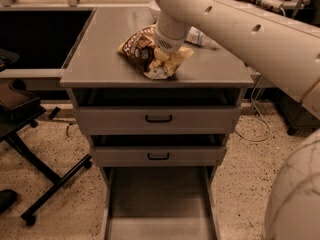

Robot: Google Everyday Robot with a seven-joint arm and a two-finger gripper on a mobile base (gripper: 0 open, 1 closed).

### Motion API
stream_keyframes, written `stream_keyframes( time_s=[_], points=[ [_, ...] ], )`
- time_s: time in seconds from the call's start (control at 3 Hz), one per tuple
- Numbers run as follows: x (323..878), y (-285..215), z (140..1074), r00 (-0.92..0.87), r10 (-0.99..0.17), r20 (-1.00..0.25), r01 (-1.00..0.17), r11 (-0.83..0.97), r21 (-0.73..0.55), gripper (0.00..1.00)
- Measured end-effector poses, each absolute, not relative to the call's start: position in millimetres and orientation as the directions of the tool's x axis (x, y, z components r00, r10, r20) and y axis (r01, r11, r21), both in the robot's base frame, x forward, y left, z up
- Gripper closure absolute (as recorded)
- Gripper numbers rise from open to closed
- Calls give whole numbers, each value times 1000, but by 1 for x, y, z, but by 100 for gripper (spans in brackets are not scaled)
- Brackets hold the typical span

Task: Pick brown chip bag from bottom drawer and place on counter

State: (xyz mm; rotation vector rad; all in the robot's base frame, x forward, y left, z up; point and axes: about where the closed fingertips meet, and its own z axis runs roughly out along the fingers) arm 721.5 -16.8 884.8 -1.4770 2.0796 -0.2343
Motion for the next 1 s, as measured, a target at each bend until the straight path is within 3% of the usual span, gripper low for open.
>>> stream_keyframes(
  time_s=[0.33,0.67,1.0],
  points=[
    [722,-17,885,-226,-910,-348,-810,374,-452,13],
    [722,-17,885,-226,-910,-348,-810,374,-452,0],
    [722,-17,885,-226,-910,-348,-810,374,-452,0]
  ],
)
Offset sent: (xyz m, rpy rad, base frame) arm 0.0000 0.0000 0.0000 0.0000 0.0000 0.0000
